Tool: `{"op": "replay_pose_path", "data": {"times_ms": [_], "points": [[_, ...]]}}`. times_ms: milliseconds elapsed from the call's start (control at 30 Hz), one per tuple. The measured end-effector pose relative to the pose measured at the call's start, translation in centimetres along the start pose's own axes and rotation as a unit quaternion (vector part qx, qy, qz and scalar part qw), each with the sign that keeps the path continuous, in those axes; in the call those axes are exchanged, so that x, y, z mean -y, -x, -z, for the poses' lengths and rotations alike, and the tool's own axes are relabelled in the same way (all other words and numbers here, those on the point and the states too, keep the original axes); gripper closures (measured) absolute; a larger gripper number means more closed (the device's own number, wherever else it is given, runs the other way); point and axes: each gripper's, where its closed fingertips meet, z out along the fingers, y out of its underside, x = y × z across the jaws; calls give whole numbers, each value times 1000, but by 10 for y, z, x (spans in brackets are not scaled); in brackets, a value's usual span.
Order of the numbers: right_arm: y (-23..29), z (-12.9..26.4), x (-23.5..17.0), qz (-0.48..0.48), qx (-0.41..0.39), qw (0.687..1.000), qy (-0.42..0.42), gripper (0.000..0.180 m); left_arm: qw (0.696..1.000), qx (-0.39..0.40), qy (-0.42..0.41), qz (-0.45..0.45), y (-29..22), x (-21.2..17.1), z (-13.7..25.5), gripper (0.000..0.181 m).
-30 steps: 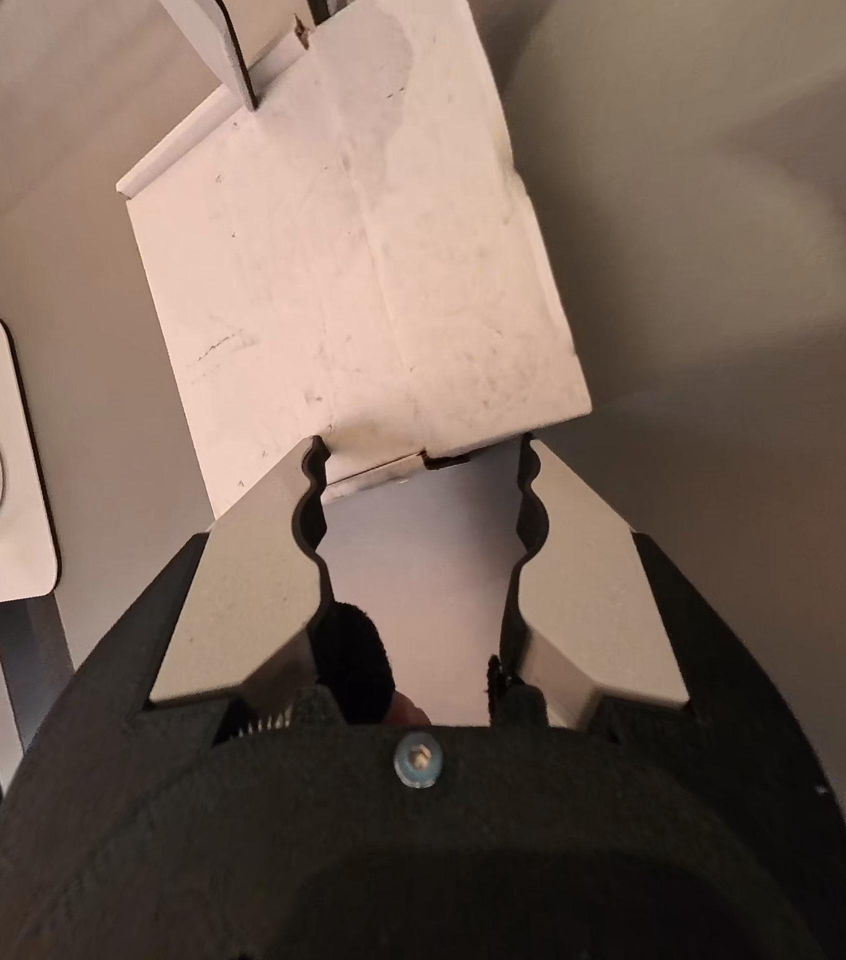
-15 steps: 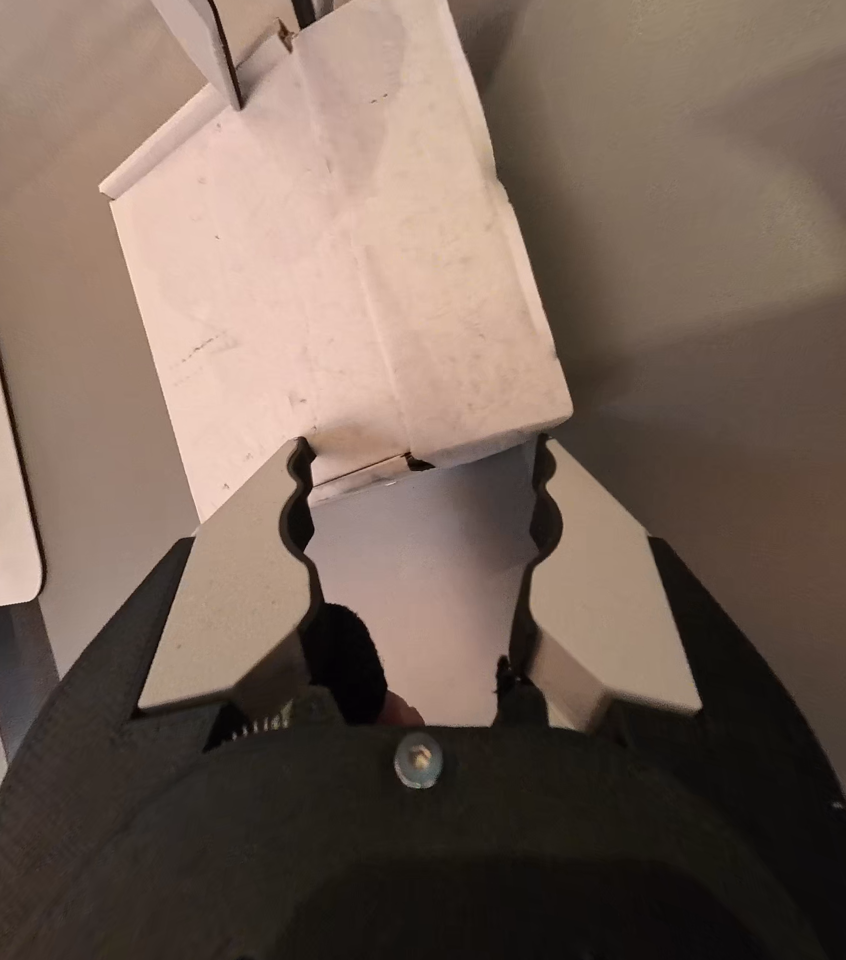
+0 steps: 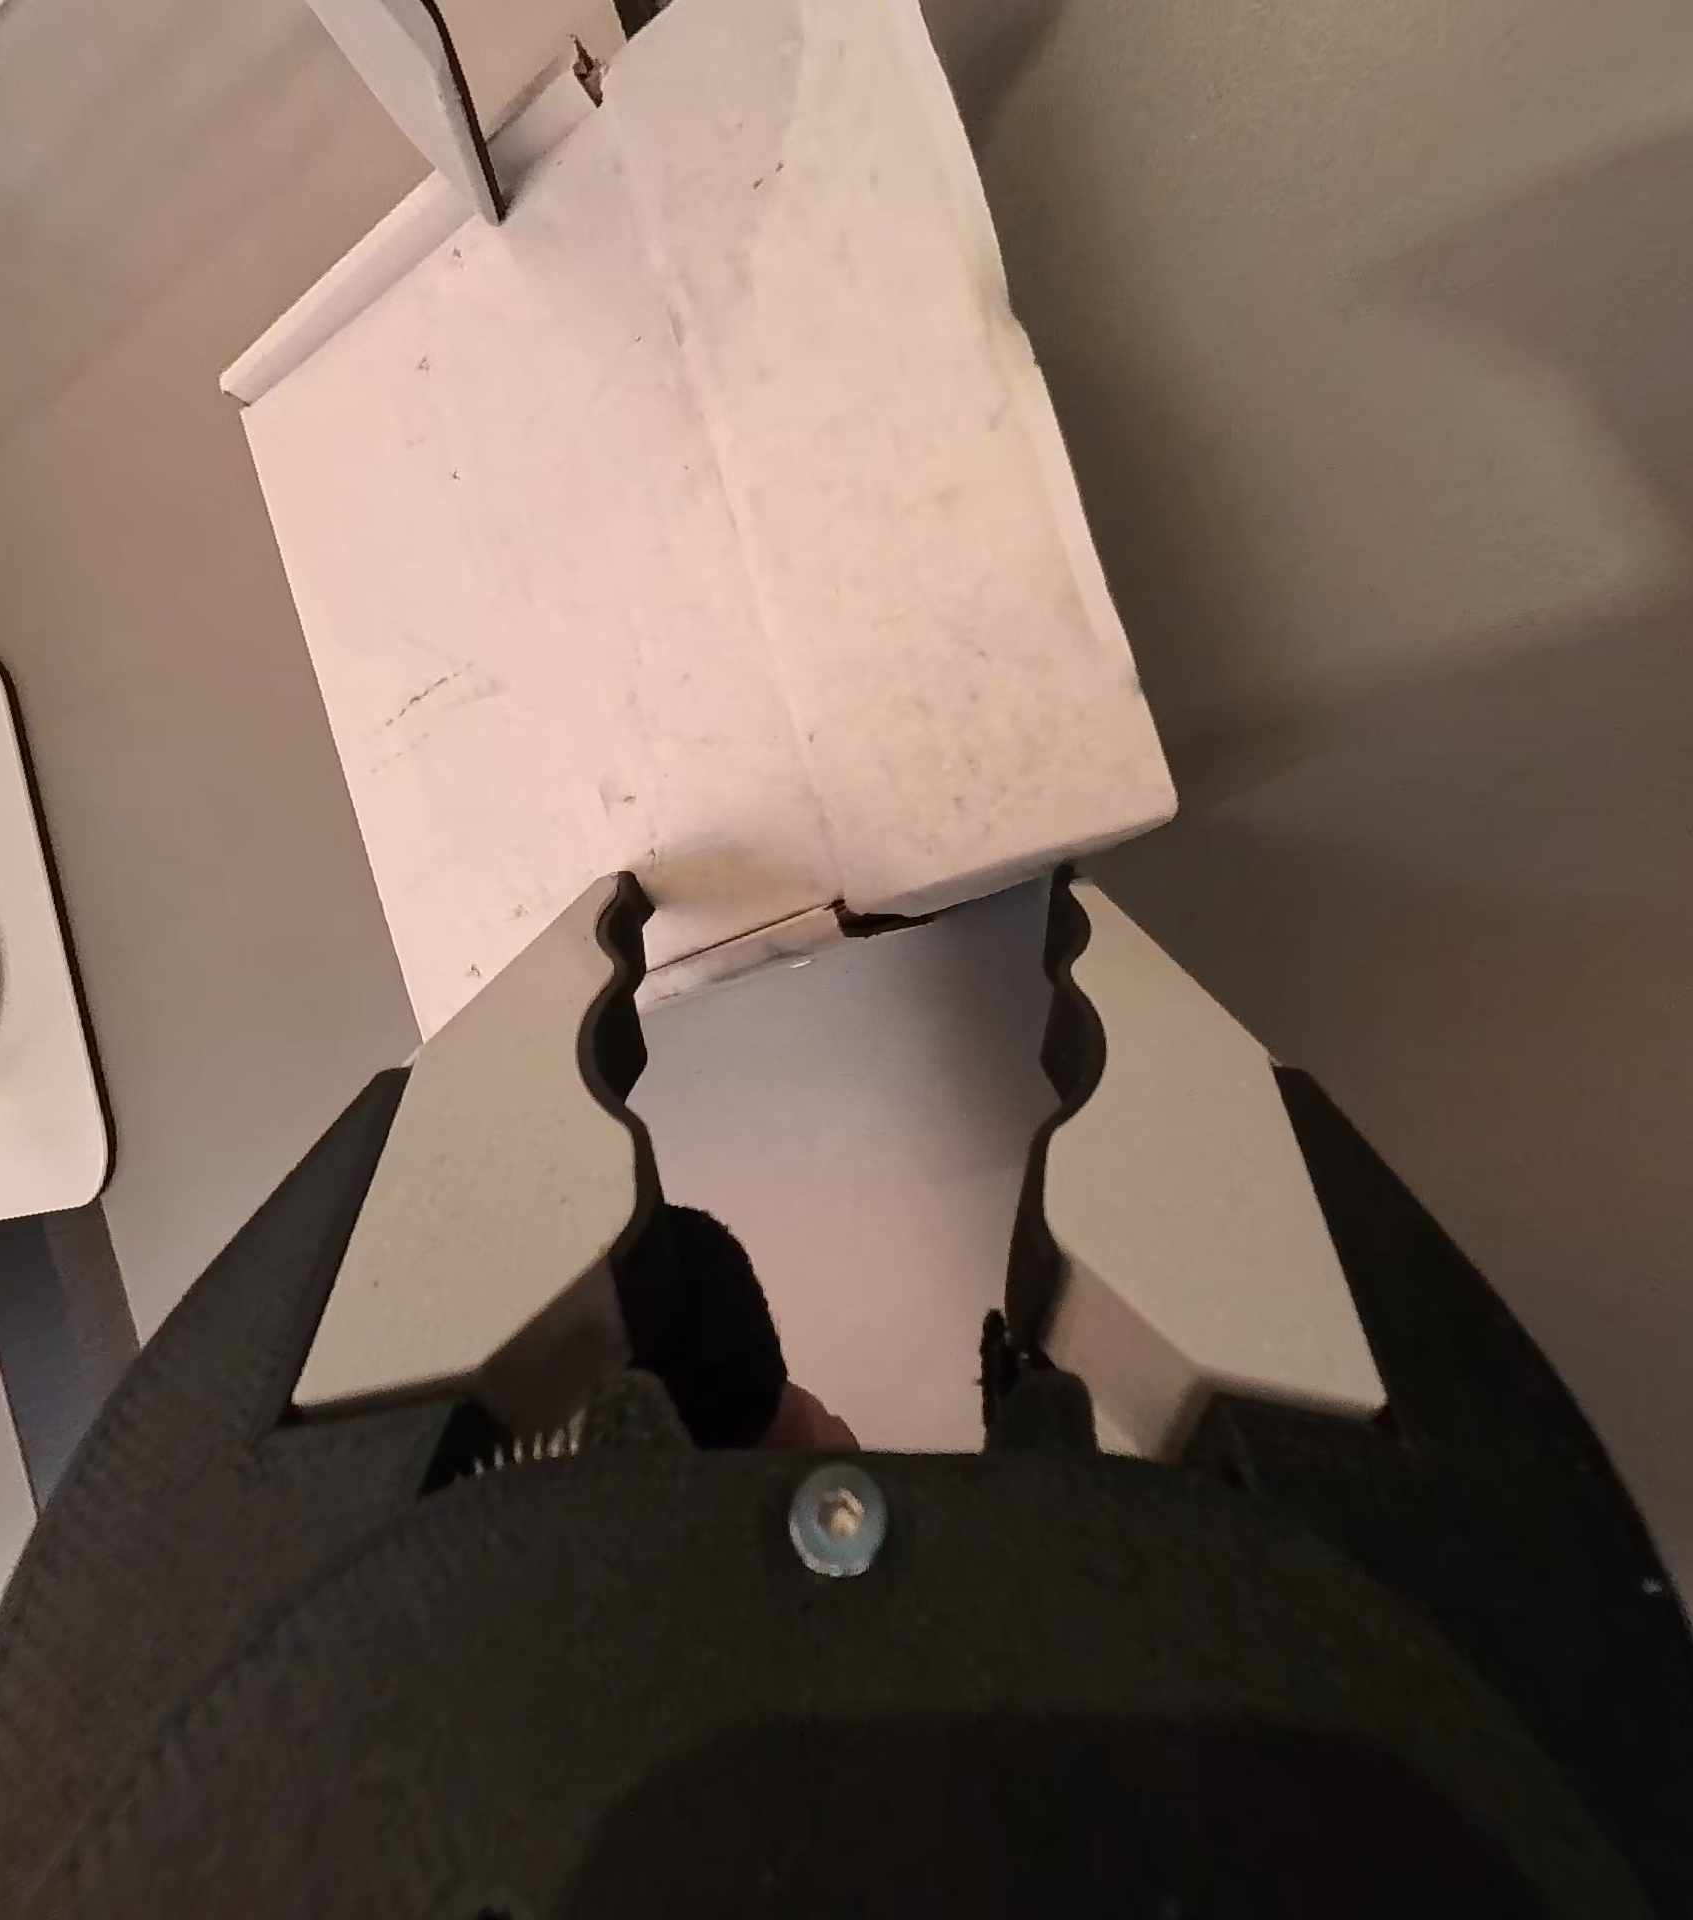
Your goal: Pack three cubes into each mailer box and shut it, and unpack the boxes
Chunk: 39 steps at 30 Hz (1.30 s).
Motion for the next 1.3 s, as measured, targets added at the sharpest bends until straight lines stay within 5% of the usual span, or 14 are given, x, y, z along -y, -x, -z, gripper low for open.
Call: {"op": "replay_pose_path", "data": {"times_ms": [333,733,1300], "points": [[-1,-1,-1,18,-30,999,22,149,1000,9,-2,4,1,0,-1,106],[4,5,2,-25,104,994,-21,139,1000,-5,5,8,2,0,0,107],[0,0,1,3,-1,1000,-10,149,1000,10,29,-1,2,-1,-1,108]]}}
